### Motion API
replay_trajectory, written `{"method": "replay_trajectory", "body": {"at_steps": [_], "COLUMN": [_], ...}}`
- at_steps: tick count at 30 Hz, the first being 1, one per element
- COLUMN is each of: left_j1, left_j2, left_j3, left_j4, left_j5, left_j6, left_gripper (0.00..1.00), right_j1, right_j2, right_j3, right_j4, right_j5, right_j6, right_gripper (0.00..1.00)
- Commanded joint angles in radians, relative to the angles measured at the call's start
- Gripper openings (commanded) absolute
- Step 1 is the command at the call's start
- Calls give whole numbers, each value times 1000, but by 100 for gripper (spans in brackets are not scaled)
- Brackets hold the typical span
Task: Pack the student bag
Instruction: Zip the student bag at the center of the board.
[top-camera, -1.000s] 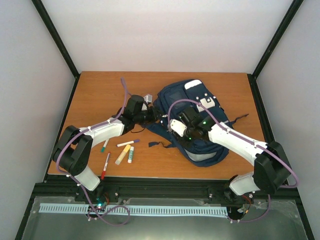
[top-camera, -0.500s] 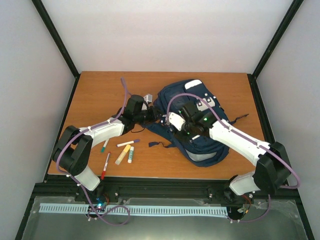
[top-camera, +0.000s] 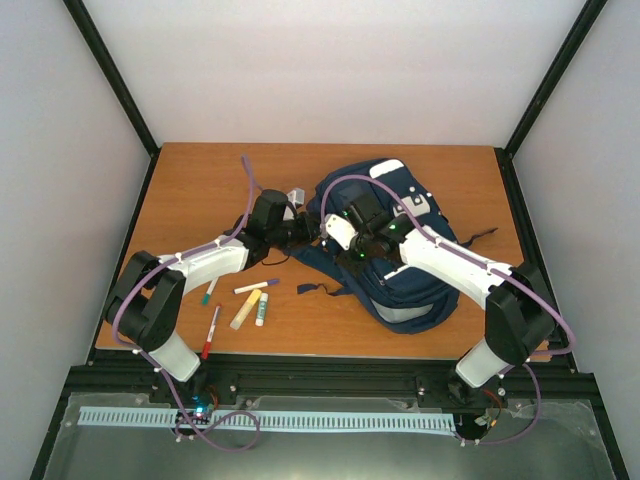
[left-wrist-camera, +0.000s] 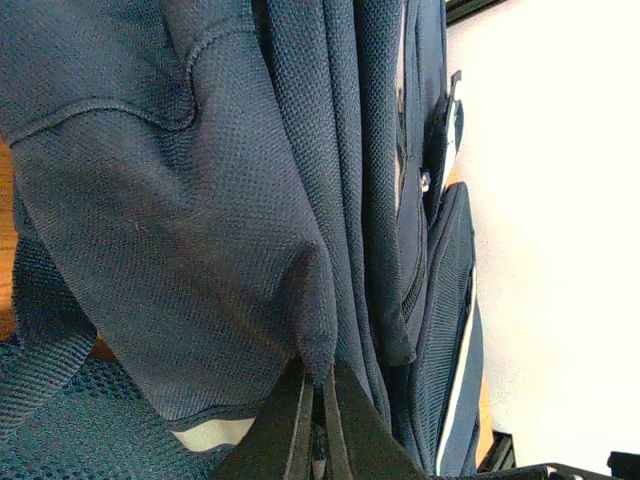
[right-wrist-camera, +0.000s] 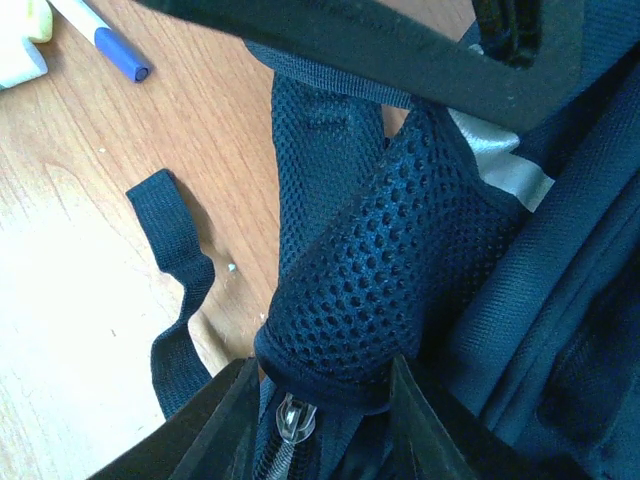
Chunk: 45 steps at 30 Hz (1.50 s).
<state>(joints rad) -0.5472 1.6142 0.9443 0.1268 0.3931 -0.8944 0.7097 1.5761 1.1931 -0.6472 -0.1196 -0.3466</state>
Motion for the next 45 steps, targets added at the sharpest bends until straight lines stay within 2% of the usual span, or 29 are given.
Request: {"method": "replay_trajectory", "body": {"at_steps": [1, 8, 14, 18, 26, 35, 42, 45], "left_j1": [-2, -2, -2, -2, -2, -2, -2, -2], "left_j2": [-51, -54, -54, -53, -48, -48, -51, -52], "left_j3": [24, 25, 20, 19, 21, 23, 19, 20], "left_j4": [80, 76, 73, 77, 78, 77, 80, 81], "left_j5": [18, 10, 0, -2, -4, -2, -2, 1], "left_j6": [-8, -5, -5, -7, -9, -11, -12, -14], "left_gripper": [1, 1, 1, 1, 1, 1, 1, 1], "right_j1": [11, 16, 29, 46, 113, 132, 133, 132], "right_j2": [10, 35, 5, -29, -67, -36, -3, 12], "right_j3": [24, 26, 6, -10, -42, -41, -32, -25], "right_j4": [-1, -26, -39, -40, -11, -7, -8, -8], "right_j5": [24, 114, 166, 204, 287, 273, 265, 262], "right_j6": [16, 19, 22, 13, -12, -16, -11, -6], "right_gripper": [37, 29, 29, 36, 34, 18, 23, 29]}}
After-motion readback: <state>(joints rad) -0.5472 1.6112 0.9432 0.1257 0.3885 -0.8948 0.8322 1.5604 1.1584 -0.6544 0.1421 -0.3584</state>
